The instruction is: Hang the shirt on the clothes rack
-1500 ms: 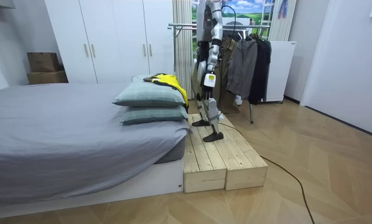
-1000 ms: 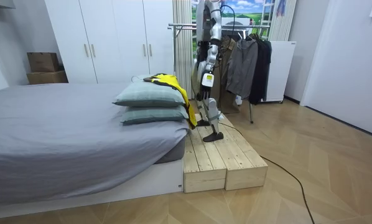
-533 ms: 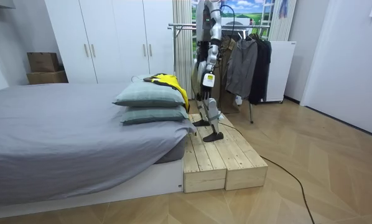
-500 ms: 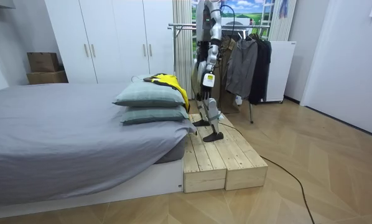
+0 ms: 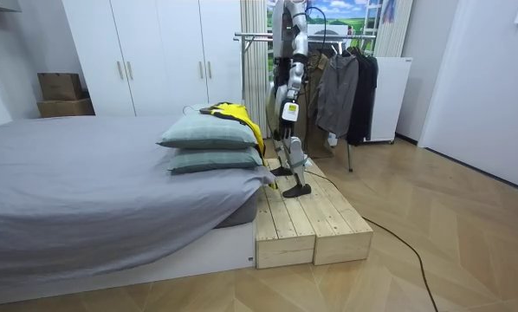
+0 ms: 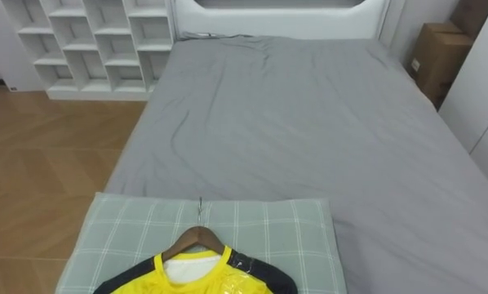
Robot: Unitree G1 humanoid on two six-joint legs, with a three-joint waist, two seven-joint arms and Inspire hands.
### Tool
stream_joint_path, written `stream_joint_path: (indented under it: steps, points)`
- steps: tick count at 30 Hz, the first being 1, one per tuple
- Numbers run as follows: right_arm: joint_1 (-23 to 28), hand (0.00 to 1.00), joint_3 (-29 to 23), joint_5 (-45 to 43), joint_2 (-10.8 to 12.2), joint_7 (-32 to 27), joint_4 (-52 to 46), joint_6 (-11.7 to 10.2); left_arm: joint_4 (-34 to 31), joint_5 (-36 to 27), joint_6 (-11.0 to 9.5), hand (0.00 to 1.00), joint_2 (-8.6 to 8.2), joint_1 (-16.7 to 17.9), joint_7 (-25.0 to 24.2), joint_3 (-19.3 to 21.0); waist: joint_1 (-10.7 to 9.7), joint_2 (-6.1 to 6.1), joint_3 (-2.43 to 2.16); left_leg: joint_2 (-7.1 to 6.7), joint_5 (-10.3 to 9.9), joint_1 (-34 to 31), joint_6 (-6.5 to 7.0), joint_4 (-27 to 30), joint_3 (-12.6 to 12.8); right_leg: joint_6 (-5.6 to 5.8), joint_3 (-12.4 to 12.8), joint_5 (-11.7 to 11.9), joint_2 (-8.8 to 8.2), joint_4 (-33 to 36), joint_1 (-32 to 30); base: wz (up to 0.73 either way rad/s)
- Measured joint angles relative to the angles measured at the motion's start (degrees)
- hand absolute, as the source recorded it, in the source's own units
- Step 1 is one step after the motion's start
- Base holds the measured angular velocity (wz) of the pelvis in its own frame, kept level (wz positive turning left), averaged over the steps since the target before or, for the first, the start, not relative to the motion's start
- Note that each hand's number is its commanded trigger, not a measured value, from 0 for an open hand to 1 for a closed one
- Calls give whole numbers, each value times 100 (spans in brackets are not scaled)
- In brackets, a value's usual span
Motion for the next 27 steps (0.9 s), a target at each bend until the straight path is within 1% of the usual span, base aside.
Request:
stream_joint_path:
  steps: [4, 5, 9, 19, 27]
  points:
    - [2, 0, 6, 0, 5, -36, 4, 15, 0, 0, 3, 0, 1, -1, -9, -3, -2, 2, 12, -8, 0, 20, 0, 3, -57, 5, -64, -4, -9, -44, 76, 7]
    - [0, 0, 12, -1, 5, -37, 4, 16, -1, 1, 3, 0, 1, -2, -11, -2, -1, -14, 5, -11, 0, 20, 0, 2, -69, 5, -73, -4, -10, -54, 84, 9]
    - [1, 0, 42, -2, 6, -39, 4, 16, -1, 1, 3, 0, 4, 23, -12, 2, 3, -32, 2, -19, 1, 19, 1, 3, -97, 7, -96, -5, -17, -66, 102, 2]
    - [-12, 0, 59, -2, 18, -45, 3, 34, -1, -1, 13, 0, 13, 20, -11, 6, 4, -57, 3, -25, 1, -23, 1, -8, -95, 12, -93, -8, -18, -85, 62, 0]
    - [1, 0, 58, -1, 18, -32, 12, 63, 0, -4, 31, 0, 14, 18, -10, -14, -4, -46, -2, -26, 1, -19, 1, -10, -68, 12, -75, -8, -18, -86, 53, 0]
